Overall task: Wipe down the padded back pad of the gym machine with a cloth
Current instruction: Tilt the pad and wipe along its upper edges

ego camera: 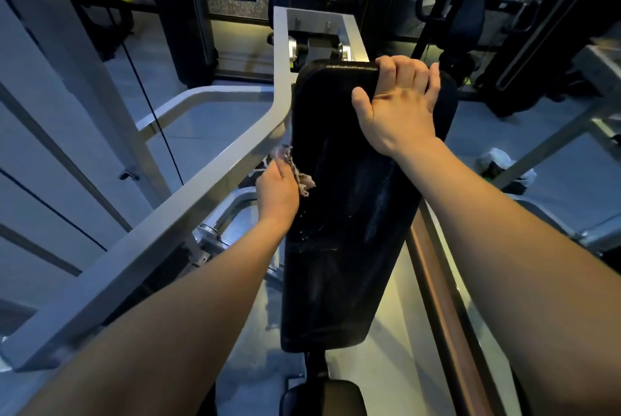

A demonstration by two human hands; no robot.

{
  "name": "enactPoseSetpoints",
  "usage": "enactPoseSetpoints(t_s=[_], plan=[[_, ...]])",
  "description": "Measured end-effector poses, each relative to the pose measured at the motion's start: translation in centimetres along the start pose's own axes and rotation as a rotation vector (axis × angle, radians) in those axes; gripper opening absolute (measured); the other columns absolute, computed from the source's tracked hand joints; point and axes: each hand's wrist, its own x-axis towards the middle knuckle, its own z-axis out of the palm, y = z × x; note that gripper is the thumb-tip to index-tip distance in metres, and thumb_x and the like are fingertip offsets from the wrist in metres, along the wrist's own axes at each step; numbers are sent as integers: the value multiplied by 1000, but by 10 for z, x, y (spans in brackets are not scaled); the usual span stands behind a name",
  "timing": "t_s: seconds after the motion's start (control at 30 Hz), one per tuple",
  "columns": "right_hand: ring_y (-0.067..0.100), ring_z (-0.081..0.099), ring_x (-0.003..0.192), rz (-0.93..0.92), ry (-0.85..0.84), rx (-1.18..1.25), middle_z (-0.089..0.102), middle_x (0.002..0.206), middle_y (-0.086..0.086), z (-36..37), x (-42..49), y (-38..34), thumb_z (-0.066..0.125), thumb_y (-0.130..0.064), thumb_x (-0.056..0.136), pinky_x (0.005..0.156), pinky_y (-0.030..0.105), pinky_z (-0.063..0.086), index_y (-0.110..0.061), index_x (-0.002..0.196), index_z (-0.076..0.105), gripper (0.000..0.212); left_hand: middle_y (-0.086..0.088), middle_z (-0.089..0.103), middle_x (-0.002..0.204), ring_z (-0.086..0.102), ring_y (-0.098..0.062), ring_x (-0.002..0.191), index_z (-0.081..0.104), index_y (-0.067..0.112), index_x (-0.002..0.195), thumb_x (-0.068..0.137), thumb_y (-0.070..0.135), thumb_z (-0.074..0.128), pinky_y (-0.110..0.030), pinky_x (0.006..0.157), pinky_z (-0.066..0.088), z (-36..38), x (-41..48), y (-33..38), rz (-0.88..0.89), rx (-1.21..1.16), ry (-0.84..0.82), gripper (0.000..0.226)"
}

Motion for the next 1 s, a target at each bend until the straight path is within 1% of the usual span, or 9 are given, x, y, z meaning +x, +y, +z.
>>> enactPoseSetpoints(t_s=[0.1, 0.23, 0.33, 0.47, 0.6, 0.73, 0.83, 0.93, 1.0], plan=[[30, 24, 145, 10, -10, 5, 36, 147, 7, -4, -1, -2, 30, -58, 97, 126, 54, -5, -16, 146, 35, 65, -14, 68, 83, 65, -32, 78, 59, 6, 95, 104, 34, 26, -42, 73, 53, -5, 9, -7, -78, 21, -87, 44], [30, 22, 147, 10, -52, 2, 35, 149, 7, -9, -1, -1, 31, -57, 99, 126, 54, -5, -17, 148, 33, 63, 6, 61, 92, 61, -13, 87, 57, 17, 123, 108, 37, 29, -30, 76, 46, -19, 15, 37, -95, -191, -73, 37], [31, 22, 147, 10, -56, -2, 35, 149, 7, -9, -2, 0, 30, -58, 99, 126, 54, -5, -17, 148, 33, 64, 11, 54, 116, 57, -10, 101, 20, 32, 155, 107, 35, 32, -34, 92, 47, -29, 6, 52, -130, -446, -213, 50], [31, 22, 147, 15, -43, 3, 36, 148, 8, -8, -3, -1, 29, -58, 98, 126, 53, -5, -16, 148, 33, 65, -2, 39, 151, 43, -19, 135, 23, 27, 156, 96, 23, 36, -41, 115, 35, -36, -2, 31, 37, -176, -435, 62], [31, 22, 147, 18, -41, 6, 35, 148, 8, -8, -3, -1, 29, -58, 99, 126, 53, -5, -16, 148, 33, 64, -9, 65, 120, 64, -1, 88, 54, 12, 138, 96, -4, 42, -23, 81, 55, -58, 12, 33, 44, -138, -329, 46], [31, 22, 147, 15, -41, 3, 35, 148, 8, -9, -4, -1, 29, -57, 99, 126, 54, -4, -16, 148, 33, 64, -1, 60, 107, 56, -18, 93, 44, 16, 140, 93, 0, 49, -27, 81, 47, -77, 37, 54, -8, -13, 2, 50], [31, 23, 147, 13, -29, 10, 36, 147, 8, -10, -4, -1, 30, -57, 99, 126, 54, -3, -15, 148, 34, 65, -3, 61, 86, 58, -23, 88, 60, 17, 99, 89, -2, 43, -28, 75, 51, -57, 26, 66, 104, 42, -180, 27], [32, 25, 145, 21, -5, 4, 37, 146, 8, -6, -5, -3, 28, -58, 97, 126, 55, -2, -15, 147, 35, 66, -7, 67, 112, 64, -23, 104, 55, 26, 135, 96, 16, 40, -39, 87, 56, -44, 6, 48, 77, -153, -314, 43], [32, 26, 145, 29, 12, 0, 38, 146, 9, -3, -5, -4, 29, -57, 96, 126, 56, -1, -14, 146, 36, 67, 4, 64, 125, 63, -3, 103, 36, 31, 153, 103, 20, 35, -25, 82, 56, -44, -3, 35, 65, -229, -338, 52]])
